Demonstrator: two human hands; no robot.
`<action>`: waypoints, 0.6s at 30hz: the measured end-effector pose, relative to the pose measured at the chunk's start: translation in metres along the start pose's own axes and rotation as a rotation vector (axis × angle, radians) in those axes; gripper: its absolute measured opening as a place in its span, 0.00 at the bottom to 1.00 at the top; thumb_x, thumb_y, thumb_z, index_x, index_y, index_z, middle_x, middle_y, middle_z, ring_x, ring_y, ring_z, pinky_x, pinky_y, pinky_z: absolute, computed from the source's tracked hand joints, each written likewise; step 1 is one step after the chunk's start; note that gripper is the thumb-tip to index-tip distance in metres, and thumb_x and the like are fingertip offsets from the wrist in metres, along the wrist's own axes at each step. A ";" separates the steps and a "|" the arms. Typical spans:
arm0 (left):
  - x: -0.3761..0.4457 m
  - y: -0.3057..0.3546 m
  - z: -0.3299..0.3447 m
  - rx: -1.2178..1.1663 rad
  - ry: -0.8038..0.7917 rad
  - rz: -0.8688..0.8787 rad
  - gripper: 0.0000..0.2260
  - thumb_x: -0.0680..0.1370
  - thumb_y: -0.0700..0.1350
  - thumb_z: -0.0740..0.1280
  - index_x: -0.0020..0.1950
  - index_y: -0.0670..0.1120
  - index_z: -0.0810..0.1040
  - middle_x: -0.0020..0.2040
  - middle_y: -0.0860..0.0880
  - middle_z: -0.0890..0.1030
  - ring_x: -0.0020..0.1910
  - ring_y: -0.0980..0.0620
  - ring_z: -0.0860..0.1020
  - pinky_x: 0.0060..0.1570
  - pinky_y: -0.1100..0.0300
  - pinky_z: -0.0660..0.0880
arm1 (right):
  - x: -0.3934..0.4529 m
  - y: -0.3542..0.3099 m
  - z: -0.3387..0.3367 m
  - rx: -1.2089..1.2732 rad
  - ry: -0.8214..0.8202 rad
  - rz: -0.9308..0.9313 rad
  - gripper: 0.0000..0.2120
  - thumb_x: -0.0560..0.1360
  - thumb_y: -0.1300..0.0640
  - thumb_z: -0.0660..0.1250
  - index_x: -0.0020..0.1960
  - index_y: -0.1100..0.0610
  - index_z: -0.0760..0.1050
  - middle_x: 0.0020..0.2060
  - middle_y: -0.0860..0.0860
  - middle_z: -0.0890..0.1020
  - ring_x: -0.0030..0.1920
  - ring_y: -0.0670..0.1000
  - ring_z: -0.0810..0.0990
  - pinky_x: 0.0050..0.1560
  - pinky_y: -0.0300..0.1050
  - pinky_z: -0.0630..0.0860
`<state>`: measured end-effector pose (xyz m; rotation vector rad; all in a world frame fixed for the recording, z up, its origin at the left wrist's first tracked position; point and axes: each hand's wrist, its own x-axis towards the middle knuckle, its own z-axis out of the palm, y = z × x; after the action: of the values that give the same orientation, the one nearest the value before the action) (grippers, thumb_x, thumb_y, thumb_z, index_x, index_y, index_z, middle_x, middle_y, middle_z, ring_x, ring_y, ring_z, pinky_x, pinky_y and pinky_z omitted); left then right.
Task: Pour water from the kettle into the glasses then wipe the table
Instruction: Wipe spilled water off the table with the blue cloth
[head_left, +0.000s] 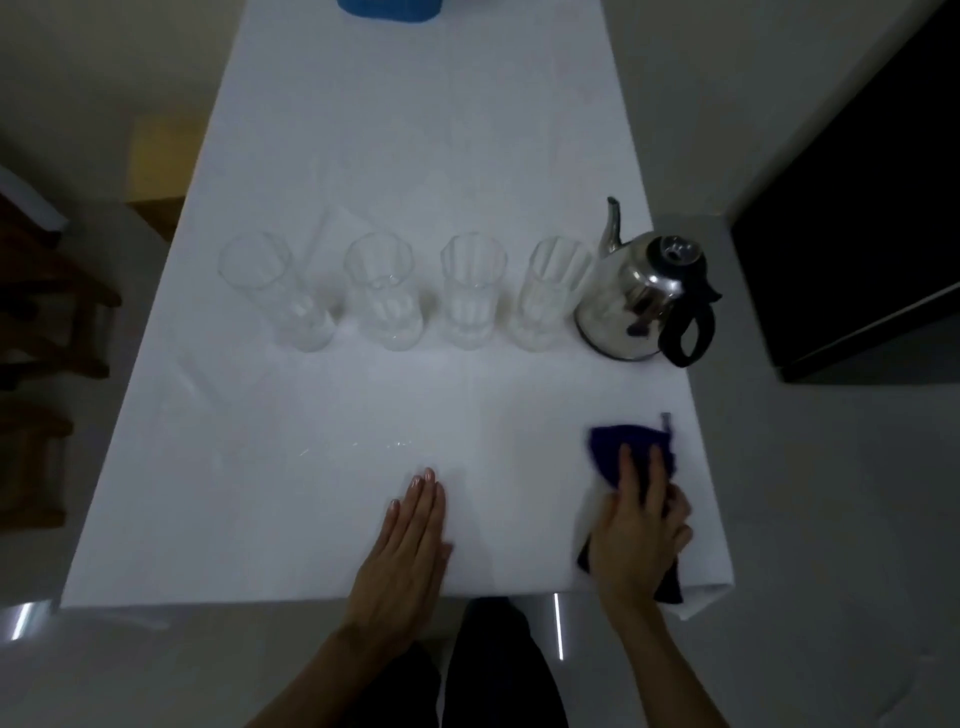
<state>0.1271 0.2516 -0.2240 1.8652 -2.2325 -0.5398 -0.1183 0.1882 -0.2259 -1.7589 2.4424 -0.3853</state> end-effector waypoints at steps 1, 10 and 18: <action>-0.004 -0.006 0.002 0.021 0.006 -0.008 0.26 0.82 0.49 0.51 0.77 0.38 0.55 0.79 0.42 0.54 0.78 0.46 0.52 0.76 0.53 0.49 | 0.007 0.000 0.001 -0.012 0.022 0.063 0.24 0.76 0.62 0.65 0.73 0.56 0.72 0.75 0.61 0.68 0.63 0.70 0.70 0.53 0.67 0.69; -0.012 -0.015 0.011 0.127 0.048 0.016 0.27 0.83 0.52 0.47 0.77 0.37 0.54 0.78 0.40 0.54 0.78 0.43 0.52 0.75 0.46 0.53 | 0.049 -0.077 0.024 -0.042 0.015 -0.023 0.27 0.80 0.55 0.63 0.78 0.55 0.65 0.77 0.63 0.63 0.70 0.70 0.64 0.62 0.65 0.65; -0.015 -0.016 0.012 0.156 0.054 -0.052 0.29 0.83 0.55 0.48 0.77 0.37 0.52 0.79 0.40 0.52 0.78 0.45 0.49 0.75 0.46 0.52 | -0.002 -0.129 0.035 0.069 -0.115 -0.659 0.23 0.80 0.50 0.55 0.73 0.54 0.73 0.72 0.57 0.73 0.62 0.59 0.69 0.53 0.55 0.74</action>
<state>0.1400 0.2656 -0.2399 1.9909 -2.2551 -0.3270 0.0090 0.1462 -0.2253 -2.4357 1.6927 -0.3950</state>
